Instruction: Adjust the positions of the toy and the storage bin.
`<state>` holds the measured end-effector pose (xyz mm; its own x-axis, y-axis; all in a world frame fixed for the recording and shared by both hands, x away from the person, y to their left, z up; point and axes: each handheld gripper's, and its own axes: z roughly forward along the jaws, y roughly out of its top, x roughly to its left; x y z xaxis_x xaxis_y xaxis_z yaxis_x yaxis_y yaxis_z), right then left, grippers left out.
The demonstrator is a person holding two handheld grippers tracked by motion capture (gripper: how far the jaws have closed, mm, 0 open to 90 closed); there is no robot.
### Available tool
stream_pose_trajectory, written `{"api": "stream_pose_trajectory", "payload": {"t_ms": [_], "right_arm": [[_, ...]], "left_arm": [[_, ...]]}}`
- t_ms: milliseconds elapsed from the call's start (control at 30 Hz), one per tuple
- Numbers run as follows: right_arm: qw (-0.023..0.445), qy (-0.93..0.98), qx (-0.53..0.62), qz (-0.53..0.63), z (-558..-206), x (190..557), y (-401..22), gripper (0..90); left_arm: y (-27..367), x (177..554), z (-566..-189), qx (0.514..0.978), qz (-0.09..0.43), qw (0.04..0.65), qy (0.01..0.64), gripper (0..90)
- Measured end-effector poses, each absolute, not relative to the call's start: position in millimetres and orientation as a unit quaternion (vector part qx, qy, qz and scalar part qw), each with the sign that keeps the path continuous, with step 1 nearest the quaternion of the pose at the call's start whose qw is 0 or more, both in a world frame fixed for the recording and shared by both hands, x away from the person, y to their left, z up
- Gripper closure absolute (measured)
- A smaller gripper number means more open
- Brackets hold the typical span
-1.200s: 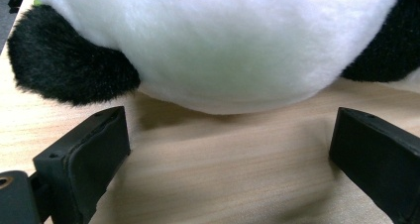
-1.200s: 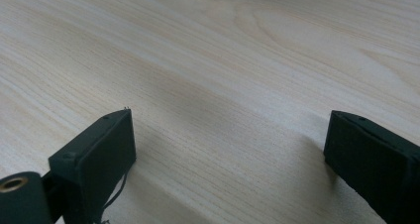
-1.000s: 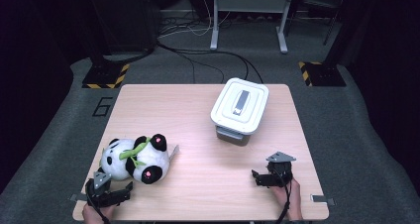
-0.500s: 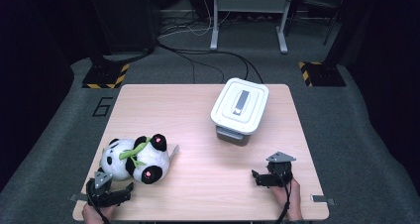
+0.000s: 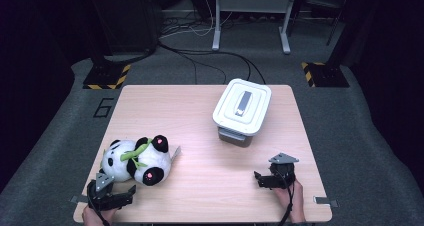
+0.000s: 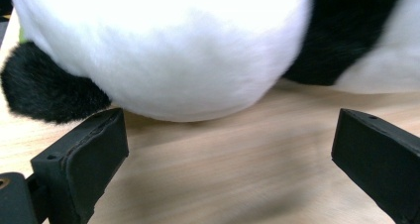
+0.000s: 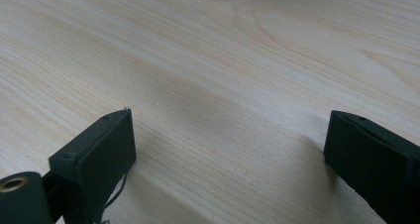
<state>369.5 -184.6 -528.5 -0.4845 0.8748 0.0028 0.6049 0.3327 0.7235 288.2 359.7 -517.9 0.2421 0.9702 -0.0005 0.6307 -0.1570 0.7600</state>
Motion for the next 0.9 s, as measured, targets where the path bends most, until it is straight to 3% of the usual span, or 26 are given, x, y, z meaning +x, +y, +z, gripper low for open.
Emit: {"api": "stream_pose_trajectory", "payload": {"t_ms": [467, 900], "right_arm": [[0.199, 0.792, 0.467, 0.339, -528.5, 369.8, -184.6, 5.0], [0.200, 0.792, 0.467, 0.339, -528.5, 369.6, -184.6, 5.1]], "left_arm": [[349.5, 283.9, -470.8, 0.714, 0.267, 0.362, 0.536, 0.0], [336.0, 314.0, -437.1, 0.717, 0.289, 0.372, 0.513, 0.0]]}}
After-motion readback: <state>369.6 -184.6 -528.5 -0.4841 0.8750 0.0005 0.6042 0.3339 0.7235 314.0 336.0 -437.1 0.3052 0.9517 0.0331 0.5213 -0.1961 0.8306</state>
